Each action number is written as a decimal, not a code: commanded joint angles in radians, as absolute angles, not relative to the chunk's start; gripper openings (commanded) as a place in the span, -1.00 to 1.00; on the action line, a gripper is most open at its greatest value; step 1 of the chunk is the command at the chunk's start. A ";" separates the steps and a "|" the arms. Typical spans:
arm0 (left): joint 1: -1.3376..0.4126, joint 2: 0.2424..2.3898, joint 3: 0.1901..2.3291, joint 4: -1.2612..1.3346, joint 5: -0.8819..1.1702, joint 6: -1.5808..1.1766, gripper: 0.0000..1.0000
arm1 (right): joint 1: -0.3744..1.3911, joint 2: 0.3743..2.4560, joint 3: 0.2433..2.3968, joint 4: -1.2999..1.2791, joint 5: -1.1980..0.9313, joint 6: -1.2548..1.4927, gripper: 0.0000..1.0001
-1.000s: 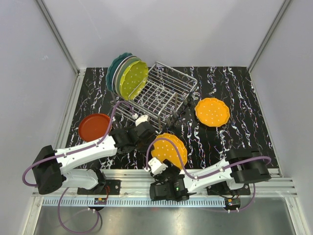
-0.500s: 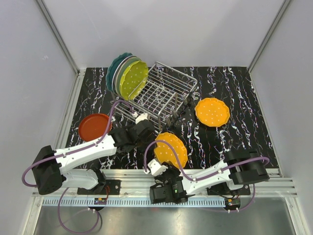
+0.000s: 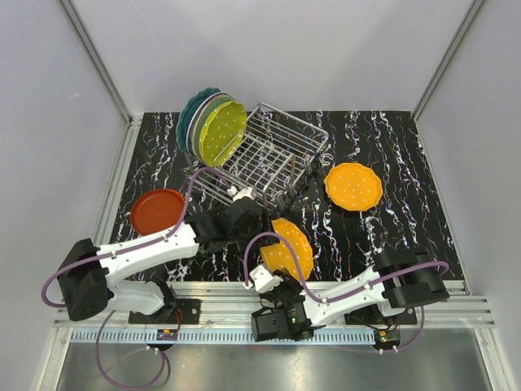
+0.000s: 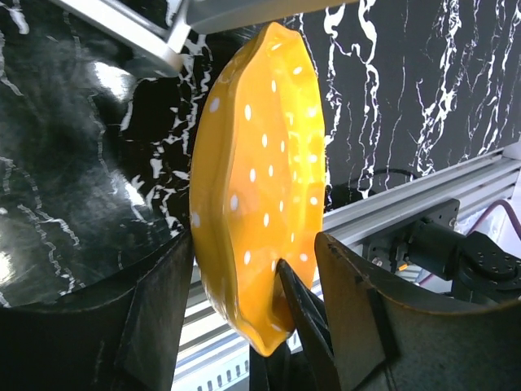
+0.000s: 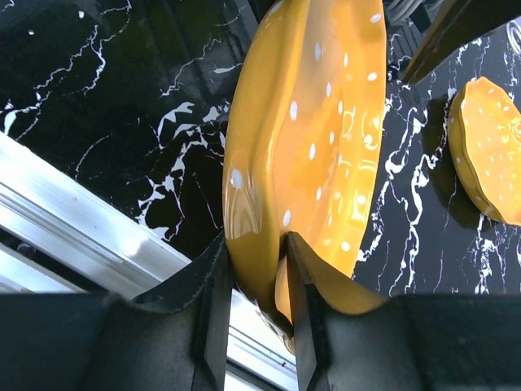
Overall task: Load the plates into the dish rack
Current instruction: Pass the plate from the right arm to the left, then insert the plate into the dish rack
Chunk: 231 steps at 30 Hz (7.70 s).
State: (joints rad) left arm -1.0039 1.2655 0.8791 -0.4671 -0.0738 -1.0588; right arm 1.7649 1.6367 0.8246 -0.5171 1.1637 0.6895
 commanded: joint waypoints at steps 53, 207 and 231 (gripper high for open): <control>-1.020 1.278 0.877 -0.351 -0.044 -1.054 -1.00 | 1.829 1.427 0.738 -0.373 1.101 0.677 0.72; -0.672 1.204 1.571 -0.365 -0.480 0.304 -1.00 | 1.055 0.925 0.555 -0.190 0.726 0.543 0.13; -0.670 1.235 1.525 -0.360 -0.517 0.295 -0.97 | 1.039 0.904 0.609 -0.213 0.692 0.512 0.13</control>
